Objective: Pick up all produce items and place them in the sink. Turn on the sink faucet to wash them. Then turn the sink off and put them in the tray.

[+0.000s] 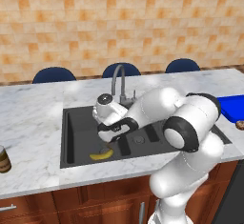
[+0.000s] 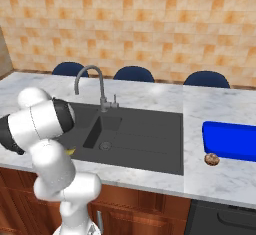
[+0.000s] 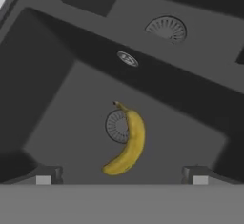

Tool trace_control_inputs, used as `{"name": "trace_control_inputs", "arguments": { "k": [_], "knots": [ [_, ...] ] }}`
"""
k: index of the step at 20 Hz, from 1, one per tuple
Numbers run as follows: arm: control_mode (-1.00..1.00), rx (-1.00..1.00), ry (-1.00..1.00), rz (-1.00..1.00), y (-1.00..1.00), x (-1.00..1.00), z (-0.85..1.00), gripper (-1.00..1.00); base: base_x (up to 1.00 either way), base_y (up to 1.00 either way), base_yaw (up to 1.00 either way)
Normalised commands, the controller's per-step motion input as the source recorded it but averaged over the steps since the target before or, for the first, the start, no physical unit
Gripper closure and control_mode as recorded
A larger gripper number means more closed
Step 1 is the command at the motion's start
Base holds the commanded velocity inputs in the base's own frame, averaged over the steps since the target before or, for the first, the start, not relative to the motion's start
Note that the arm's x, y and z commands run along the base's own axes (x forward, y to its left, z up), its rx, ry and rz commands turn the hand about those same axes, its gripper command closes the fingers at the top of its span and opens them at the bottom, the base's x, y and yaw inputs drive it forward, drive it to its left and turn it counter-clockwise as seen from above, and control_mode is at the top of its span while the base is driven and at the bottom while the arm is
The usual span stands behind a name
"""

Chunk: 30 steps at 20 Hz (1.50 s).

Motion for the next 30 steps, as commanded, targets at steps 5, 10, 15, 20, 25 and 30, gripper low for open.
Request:
{"name": "trace_control_inputs", "arguments": {
  "k": [5,10,15,20,25,30],
  "knots": [
    [-1.00,0.00,0.00,0.01,0.00,-0.52,0.72,-1.00,0.00,0.00,0.00],
    [-1.00,0.00,-0.01,0.02,-0.02,-0.58,0.62,-1.00,0.00,0.00,0.00],
    [-1.00,0.03,0.00,0.04,-0.20,-0.57,0.53,-1.00,0.00,0.00,0.00],
    [-1.00,0.02,0.00,0.07,-0.25,-0.55,0.52,-1.00,0.00,0.00,0.00],
    [-1.00,0.00,0.00,0.06,-0.38,-0.60,0.37,-1.00,0.00,0.00,0.00],
    [-1.00,0.00,0.01,0.01,-0.53,-0.50,0.20,-1.00,0.00,0.00,0.00]
  ]
}}
